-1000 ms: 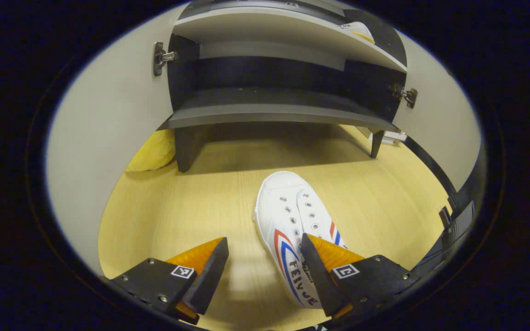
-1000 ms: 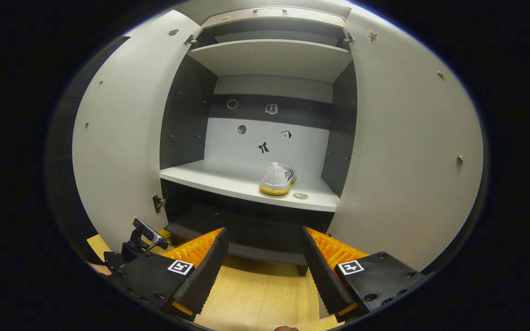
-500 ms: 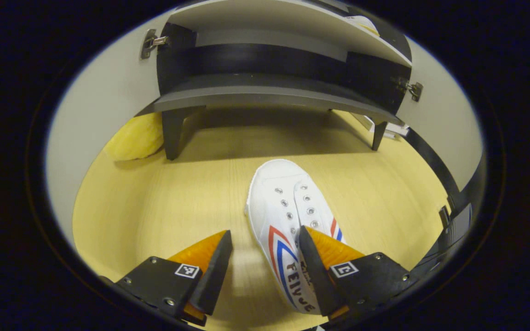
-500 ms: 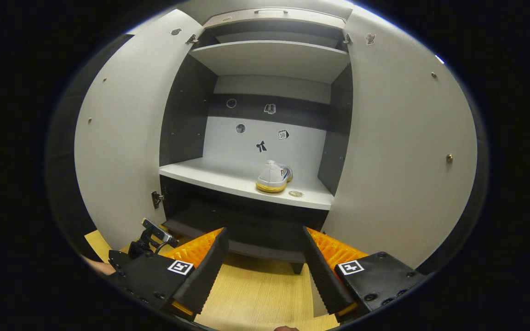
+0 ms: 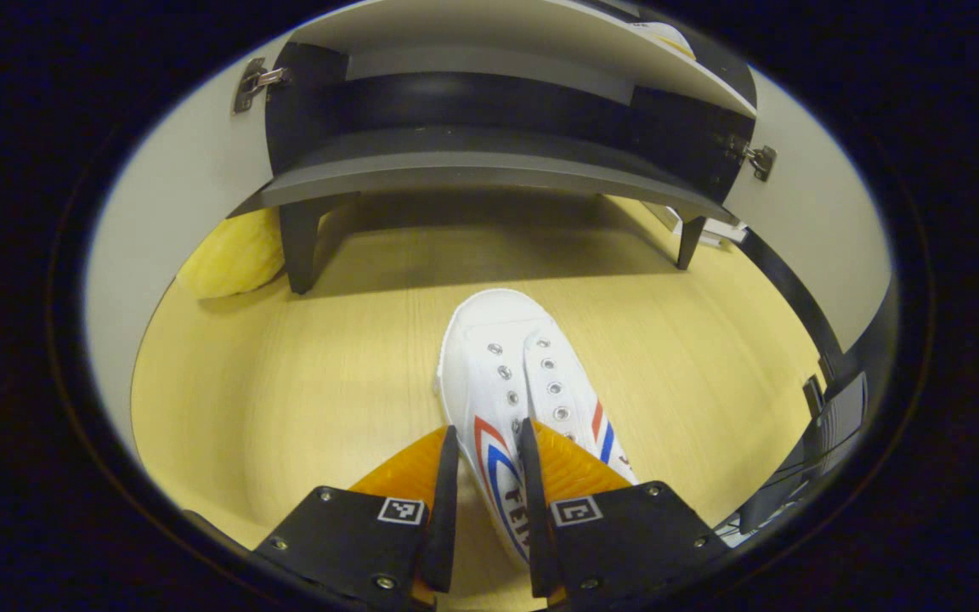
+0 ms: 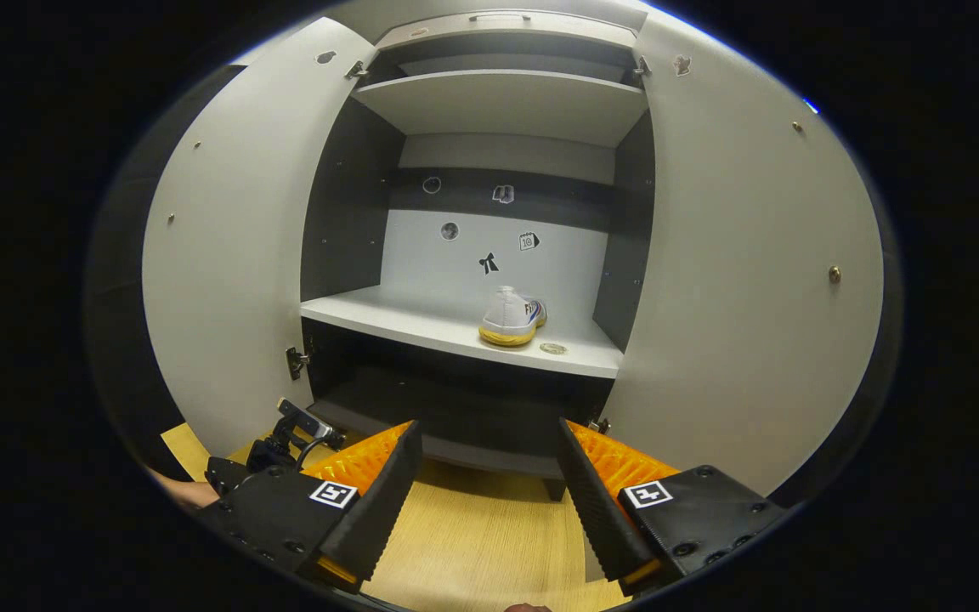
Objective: Grab one shoe with the right hand and put it into the shoe cabinet, grab the other shoe with the left hand and put it into the shoe cabinet; then close the right door with the right hand and the left door with the left hand.
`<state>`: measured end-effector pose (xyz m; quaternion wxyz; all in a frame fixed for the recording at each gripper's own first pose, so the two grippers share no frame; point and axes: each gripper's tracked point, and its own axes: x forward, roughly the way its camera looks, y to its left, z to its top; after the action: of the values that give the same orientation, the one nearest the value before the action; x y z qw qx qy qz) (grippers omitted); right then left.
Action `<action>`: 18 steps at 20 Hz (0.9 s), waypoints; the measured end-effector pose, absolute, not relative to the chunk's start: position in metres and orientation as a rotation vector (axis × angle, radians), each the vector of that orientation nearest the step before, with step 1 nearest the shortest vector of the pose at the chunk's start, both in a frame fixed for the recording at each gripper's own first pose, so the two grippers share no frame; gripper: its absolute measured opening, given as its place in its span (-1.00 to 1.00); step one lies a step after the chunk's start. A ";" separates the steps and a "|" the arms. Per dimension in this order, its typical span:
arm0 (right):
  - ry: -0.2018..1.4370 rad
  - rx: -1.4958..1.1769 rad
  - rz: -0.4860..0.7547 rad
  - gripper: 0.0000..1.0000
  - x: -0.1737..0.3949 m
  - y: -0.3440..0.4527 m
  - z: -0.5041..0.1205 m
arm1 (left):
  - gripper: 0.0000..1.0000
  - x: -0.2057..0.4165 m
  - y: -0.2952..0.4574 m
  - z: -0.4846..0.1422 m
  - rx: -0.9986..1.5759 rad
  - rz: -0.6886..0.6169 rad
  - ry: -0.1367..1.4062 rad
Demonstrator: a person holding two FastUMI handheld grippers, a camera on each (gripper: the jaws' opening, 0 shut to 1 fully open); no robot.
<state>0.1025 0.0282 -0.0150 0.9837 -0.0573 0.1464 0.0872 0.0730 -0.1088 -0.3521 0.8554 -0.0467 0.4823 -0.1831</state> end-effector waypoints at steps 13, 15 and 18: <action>0.278 -0.100 0.175 0.96 0.090 0.028 -0.009 | -0.97 0.097 -0.100 -0.324 -0.066 -0.338 0.870; 0.278 -0.094 0.176 0.96 0.086 0.028 -0.008 | -0.97 0.099 -0.101 -0.315 -0.069 -0.347 0.846; 0.270 -0.102 0.174 0.96 0.082 0.027 -0.005 | -0.97 0.107 -0.106 -0.301 -0.088 -0.353 0.806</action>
<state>0.0816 0.0272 -0.0047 0.9858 -0.0507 0.1342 0.0867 0.1070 -0.1058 -0.3008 0.9038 -0.0426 0.3900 -0.1709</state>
